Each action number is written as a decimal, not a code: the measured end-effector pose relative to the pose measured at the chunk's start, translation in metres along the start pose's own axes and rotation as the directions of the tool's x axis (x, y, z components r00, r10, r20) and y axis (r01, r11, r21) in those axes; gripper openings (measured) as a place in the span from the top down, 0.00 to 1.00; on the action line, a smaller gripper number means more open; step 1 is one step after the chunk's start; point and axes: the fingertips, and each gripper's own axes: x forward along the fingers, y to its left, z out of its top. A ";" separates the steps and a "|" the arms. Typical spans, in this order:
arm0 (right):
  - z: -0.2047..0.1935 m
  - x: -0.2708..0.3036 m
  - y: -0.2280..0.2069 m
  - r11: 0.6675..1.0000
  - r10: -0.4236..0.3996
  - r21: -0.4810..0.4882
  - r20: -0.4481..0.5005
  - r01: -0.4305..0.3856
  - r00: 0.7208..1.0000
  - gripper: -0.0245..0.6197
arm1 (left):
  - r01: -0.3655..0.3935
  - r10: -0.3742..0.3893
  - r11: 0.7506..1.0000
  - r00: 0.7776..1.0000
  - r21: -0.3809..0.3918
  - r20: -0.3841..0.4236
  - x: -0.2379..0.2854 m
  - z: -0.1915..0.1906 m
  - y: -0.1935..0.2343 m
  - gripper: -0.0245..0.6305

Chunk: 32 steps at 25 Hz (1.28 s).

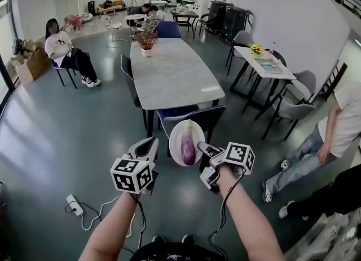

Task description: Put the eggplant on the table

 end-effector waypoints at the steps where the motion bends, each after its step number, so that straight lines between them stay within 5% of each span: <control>1: 0.000 0.001 0.001 1.000 0.001 0.000 0.001 -0.001 1.000 0.92 | 0.001 -0.001 1.000 1.000 -0.001 0.002 0.000 0.000 0.001 0.95; 22: -0.005 0.000 0.005 1.000 0.027 -0.005 0.001 -0.027 1.000 0.92 | -0.004 0.003 1.000 1.000 0.027 0.021 -0.005 0.000 0.003 0.95; 32: -0.038 -0.014 0.009 0.999 -0.005 -0.040 0.008 0.006 1.000 0.92 | 0.023 -0.024 0.999 0.999 0.040 0.022 -0.034 -0.005 -0.004 0.95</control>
